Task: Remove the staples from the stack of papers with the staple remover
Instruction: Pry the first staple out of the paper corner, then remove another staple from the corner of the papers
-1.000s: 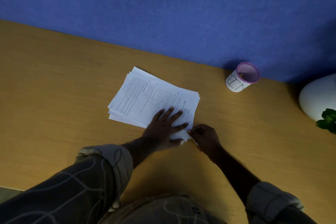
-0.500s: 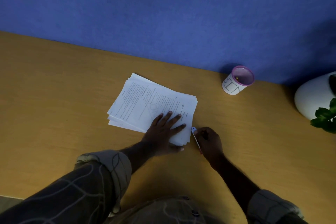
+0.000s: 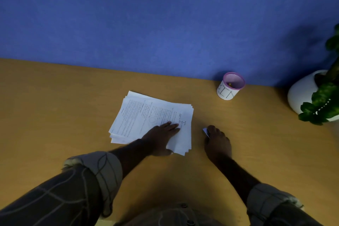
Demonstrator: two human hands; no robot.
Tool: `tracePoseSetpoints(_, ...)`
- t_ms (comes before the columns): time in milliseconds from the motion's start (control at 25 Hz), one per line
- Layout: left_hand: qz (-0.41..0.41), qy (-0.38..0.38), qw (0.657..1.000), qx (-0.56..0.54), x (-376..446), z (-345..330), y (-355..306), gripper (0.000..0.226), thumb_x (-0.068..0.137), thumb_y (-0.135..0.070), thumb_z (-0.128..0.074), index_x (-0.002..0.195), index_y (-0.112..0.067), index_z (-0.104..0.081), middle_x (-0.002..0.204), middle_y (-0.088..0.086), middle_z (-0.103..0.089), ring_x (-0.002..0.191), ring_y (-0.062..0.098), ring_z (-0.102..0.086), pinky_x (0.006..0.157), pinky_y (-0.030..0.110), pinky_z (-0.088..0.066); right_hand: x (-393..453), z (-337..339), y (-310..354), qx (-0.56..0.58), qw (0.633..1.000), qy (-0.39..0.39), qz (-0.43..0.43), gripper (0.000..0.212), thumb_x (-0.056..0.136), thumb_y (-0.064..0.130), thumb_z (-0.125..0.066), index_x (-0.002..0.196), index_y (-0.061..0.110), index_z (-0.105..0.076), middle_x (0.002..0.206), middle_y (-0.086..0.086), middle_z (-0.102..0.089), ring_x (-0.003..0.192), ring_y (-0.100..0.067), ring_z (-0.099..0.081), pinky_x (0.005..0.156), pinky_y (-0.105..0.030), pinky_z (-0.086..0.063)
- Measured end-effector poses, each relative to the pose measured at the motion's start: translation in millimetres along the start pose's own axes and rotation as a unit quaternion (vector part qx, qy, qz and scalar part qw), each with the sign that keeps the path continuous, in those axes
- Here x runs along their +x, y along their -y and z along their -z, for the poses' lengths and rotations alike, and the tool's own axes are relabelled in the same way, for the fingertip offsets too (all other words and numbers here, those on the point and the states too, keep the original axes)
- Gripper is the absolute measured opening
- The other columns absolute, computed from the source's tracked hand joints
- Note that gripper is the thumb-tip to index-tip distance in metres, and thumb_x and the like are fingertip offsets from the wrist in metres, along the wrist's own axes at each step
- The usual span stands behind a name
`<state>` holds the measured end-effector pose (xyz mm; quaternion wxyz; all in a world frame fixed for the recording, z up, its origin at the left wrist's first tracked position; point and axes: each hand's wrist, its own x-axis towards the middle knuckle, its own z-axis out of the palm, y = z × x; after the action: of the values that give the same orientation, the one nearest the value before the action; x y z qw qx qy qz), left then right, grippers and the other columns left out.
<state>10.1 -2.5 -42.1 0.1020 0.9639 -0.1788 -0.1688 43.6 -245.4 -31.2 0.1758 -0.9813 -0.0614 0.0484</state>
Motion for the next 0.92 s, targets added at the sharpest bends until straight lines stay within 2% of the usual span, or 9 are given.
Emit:
tracePoseSetpoints(120,0.015,0.013,1.000,0.018,-2,1,-10,0.095,0.083,-0.042,-0.072,0.157,-0.020,-0.017,0.166,0.001,-0.017,0.153,0.027,-0.016,0.118,0.050,-0.028,-1,-1,5,-0.038,0.999,0.027,0.005,0.041,0.088,0.033,-0.059,0.125,0.021,-0.045,0.117,-0.004,-0.061,0.106,-0.024,-0.055,0.091,-0.040,-0.045)
tracePoseSetpoints(200,0.029,0.011,0.999,0.023,-5,4,-16,0.096,0.083,-0.039,-0.073,0.157,-0.017,-0.016,0.166,0.004,-0.019,0.152,0.030,-0.019,0.116,0.049,-0.031,-4,-1,8,-0.048,0.999,0.018,0.010,0.049,0.086,0.037,-0.062,0.128,0.021,-0.044,0.123,-0.004,-0.057,0.114,-0.026,-0.051,0.097,-0.043,-0.040)
tracePoseSetpoints(360,0.042,-0.040,0.998,0.027,-6,5,-31,0.085,0.087,-0.024,-0.071,0.155,-0.011,-0.022,0.158,0.009,-0.034,0.141,0.032,-0.038,0.110,0.047,-0.044,-13,3,12,-0.044,0.998,-0.024,0.040,0.053,0.081,0.039,-0.066,0.126,0.023,-0.044,0.123,-0.002,-0.057,0.115,-0.025,-0.048,0.097,-0.044,-0.039)
tracePoseSetpoints(520,0.064,-0.048,0.997,0.019,-8,9,-29,0.071,0.095,-0.006,-0.054,0.157,-0.012,-0.019,0.158,0.010,-0.033,0.141,0.029,-0.038,0.112,0.044,-0.042,-14,15,13,-0.027,0.998,-0.033,0.054,0.054,0.082,0.039,-0.065,0.130,0.023,-0.045,0.127,-0.001,-0.055,0.119,-0.024,-0.045,0.098,-0.043,-0.037)
tracePoseSetpoints(600,0.085,-0.070,0.994,-0.017,-9,13,-26,0.059,0.097,-0.008,-0.051,0.153,-0.017,-0.032,0.152,0.007,-0.045,0.135,0.025,-0.047,0.112,0.040,-0.041,-11,23,14,-0.016,0.998,-0.023,0.064,0.052,0.084,0.035,-0.065,0.131,0.023,-0.045,0.131,0.000,-0.053,0.123,-0.022,-0.043,0.101,-0.042,-0.036)
tracePoseSetpoints(720,0.124,-0.125,0.980,-0.089,-11,31,-24,0.038,0.098,-0.014,-0.053,0.135,-0.023,-0.058,0.137,0.000,-0.062,0.122,0.019,-0.059,0.107,0.034,-0.046,-5,37,18,0.014,0.995,0.017,0.094,0.058,0.085,0.022,-0.066,0.137,0.026,-0.043,0.144,0.002,-0.045,0.134,-0.020,-0.035,0.109,-0.042,-0.031)
tracePoseSetpoints(840,0.111,-0.138,0.977,-0.121,-15,61,-16,0.029,0.096,-0.021,-0.059,0.124,-0.018,-0.066,0.127,0.003,-0.068,0.112,0.022,-0.063,0.093,0.029,-0.048,1,52,31,0.079,0.988,0.055,0.123,0.070,0.083,0.016,-0.071,0.144,0.026,-0.038,0.151,0.002,-0.040,0.139,-0.020,-0.034,0.113,-0.044,-0.029)
tracePoseSetpoints(920,0.091,-0.125,0.976,-0.155,-20,87,-12,0.028,0.093,-0.023,-0.065,0.119,-0.015,-0.069,0.121,0.005,-0.070,0.106,0.022,-0.064,0.082,0.024,-0.044,4,61,44,0.168,0.977,0.085,0.100,0.068,0.083,0.017,-0.074,0.142,0.024,-0.042,0.149,0.001,-0.045,0.135,-0.022,-0.042,0.111,-0.045,-0.035)
